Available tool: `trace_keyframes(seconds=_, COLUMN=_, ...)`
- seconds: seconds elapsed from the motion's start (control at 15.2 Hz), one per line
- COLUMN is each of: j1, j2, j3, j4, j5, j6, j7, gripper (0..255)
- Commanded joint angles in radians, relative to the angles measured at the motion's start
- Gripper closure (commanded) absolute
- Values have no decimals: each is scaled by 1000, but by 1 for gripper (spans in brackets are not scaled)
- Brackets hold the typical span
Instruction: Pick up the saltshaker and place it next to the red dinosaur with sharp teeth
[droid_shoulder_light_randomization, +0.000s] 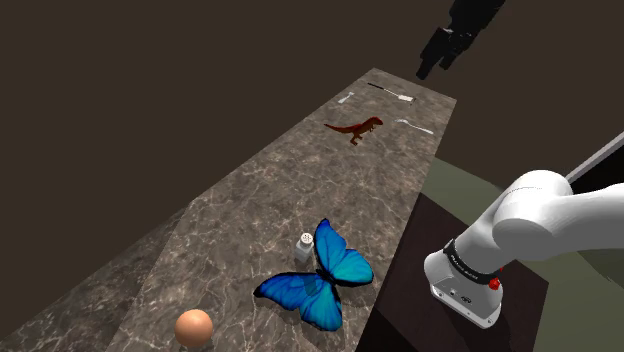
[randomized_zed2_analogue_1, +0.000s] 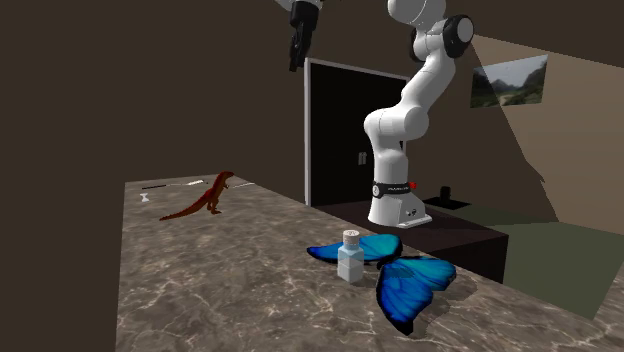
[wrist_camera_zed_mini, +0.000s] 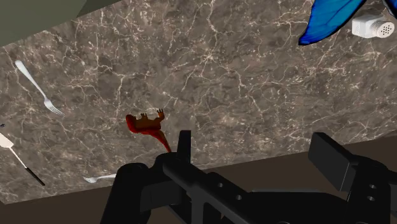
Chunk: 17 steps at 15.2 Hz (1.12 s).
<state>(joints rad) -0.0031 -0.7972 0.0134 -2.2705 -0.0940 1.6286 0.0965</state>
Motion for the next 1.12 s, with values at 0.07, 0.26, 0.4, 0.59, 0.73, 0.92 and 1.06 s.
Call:
trace_keyframes(seconds=0.07, j1=7, j2=-16, j3=10, j4=-38, j5=9, j6=26, j7=11, gripper=0)
trace_keyframes(seconds=0.26, j1=29, j2=-59, j3=42, j4=-146, j5=37, j6=104, j7=45, gripper=0)
trace_keyframes(seconds=0.4, j1=45, j2=-82, j3=66, j4=-214, j5=56, j6=157, j7=68, gripper=0)
trace_keyframes(seconds=0.59, j1=73, j2=-107, j3=104, j4=-309, j5=88, j6=240, j7=103, gripper=0)
trace_keyframes(seconds=0.73, j1=94, j2=-117, j3=132, j4=-367, j5=111, j6=298, j7=127, gripper=0)
trace_keyframes(seconds=0.92, j1=127, j2=-119, j3=179, j4=-447, j5=147, j6=390, j7=165, gripper=0)
trace_keyframes(seconds=1.06, j1=151, j2=-110, j3=213, j4=-494, j5=172, j6=456, j7=192, gripper=0)
